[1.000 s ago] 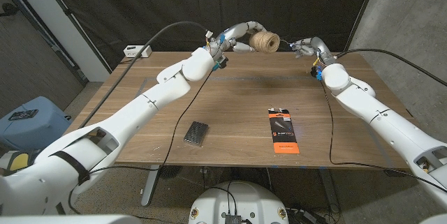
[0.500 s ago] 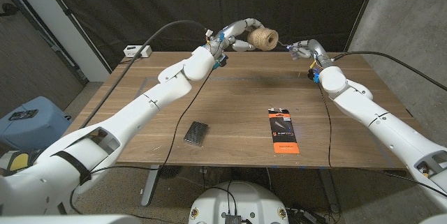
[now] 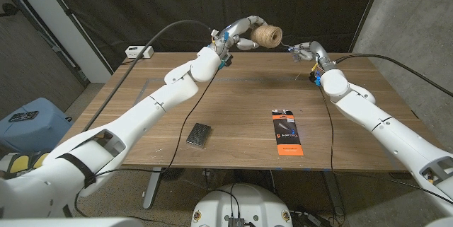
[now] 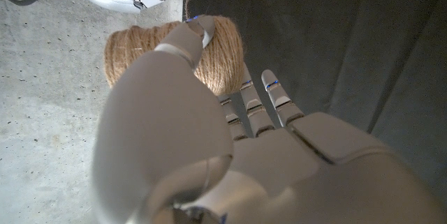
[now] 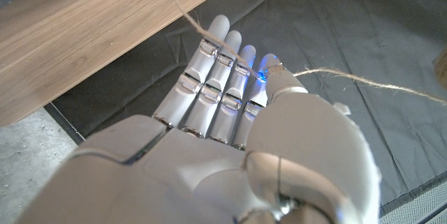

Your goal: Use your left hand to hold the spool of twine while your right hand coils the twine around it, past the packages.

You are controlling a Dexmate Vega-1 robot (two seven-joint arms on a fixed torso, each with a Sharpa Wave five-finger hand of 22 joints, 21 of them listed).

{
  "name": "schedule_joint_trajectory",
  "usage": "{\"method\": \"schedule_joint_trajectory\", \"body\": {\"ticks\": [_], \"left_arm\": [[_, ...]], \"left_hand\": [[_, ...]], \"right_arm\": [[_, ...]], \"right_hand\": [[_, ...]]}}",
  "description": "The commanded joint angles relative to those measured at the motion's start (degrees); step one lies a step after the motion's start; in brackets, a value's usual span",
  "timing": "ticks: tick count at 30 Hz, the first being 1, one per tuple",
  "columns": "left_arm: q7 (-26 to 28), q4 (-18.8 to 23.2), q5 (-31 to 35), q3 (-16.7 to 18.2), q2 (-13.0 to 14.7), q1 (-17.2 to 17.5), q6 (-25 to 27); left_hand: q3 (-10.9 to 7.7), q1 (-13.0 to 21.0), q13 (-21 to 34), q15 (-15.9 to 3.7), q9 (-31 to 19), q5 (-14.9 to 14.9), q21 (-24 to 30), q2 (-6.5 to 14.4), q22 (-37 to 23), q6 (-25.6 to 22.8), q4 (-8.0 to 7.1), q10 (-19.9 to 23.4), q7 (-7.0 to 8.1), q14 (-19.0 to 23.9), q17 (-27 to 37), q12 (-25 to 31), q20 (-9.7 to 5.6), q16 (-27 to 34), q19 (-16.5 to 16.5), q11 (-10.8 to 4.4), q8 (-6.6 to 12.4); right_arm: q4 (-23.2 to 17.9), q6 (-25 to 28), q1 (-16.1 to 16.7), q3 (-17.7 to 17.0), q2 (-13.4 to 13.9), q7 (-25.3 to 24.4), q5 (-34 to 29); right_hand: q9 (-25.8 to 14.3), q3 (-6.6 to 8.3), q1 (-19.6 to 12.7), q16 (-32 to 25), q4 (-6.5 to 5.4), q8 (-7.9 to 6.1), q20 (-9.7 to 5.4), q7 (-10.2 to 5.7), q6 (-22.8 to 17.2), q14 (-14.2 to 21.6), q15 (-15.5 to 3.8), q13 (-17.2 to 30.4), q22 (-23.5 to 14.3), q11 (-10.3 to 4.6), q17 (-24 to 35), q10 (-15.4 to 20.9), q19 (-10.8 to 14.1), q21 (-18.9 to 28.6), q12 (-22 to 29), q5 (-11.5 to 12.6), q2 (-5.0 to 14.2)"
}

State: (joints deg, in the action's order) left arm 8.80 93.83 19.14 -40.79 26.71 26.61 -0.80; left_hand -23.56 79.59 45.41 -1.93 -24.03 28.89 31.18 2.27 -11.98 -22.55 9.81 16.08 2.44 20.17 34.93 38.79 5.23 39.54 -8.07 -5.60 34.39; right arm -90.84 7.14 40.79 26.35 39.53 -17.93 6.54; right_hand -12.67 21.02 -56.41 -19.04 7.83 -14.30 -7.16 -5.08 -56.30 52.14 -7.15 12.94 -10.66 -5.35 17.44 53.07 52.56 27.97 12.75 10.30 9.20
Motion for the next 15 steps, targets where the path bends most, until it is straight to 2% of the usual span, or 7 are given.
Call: {"method": "schedule_joint_trajectory", "body": {"ticks": [1, 15], "left_arm": [[0.84, 1.10, 1.03, -0.99, -0.89, -0.23, 5.36], [2.79, 2.34, 2.34, -2.29, -1.67, -0.19, 11.07]], "left_hand": [[-0.62, -2.01, 3.37, 0.39, -0.50, 0.32, 0.49, 3.01, -0.15, -5.13, -0.42, 3.75, -4.84, -0.02, 0.27, 0.52, 0.24, 0.52, 0.39, 4.11, 1.25], [-0.73, -1.73, 3.54, 1.17, -0.48, 0.55, 0.42, 2.91, -0.20, -4.59, -0.30, 3.12, -5.55, -0.65, 0.54, 0.28, 0.61, 0.57, 1.04, 4.95, 0.77]], "right_arm": [[-1.01, 0.00, 0.56, 0.15, -0.51, -0.15, 0.17], [-3.19, 1.29, 1.54, -0.08, -0.90, -0.64, 0.83]], "right_hand": [[-0.25, -0.11, -0.25, 0.12, 0.07, -0.10, -3.58, -0.04, -0.45, 0.39, -5.20, 0.19, -0.16, 0.01, 0.16, 0.65, -0.40, 0.43, -0.21, -0.19, 0.42], [-0.28, -0.14, -0.32, 0.11, 0.08, -0.01, -3.57, -0.06, -0.49, 0.55, -5.23, 0.24, -0.15, 0.12, 0.23, 0.65, -0.30, 0.65, -0.24, -0.21, 0.46]]}}
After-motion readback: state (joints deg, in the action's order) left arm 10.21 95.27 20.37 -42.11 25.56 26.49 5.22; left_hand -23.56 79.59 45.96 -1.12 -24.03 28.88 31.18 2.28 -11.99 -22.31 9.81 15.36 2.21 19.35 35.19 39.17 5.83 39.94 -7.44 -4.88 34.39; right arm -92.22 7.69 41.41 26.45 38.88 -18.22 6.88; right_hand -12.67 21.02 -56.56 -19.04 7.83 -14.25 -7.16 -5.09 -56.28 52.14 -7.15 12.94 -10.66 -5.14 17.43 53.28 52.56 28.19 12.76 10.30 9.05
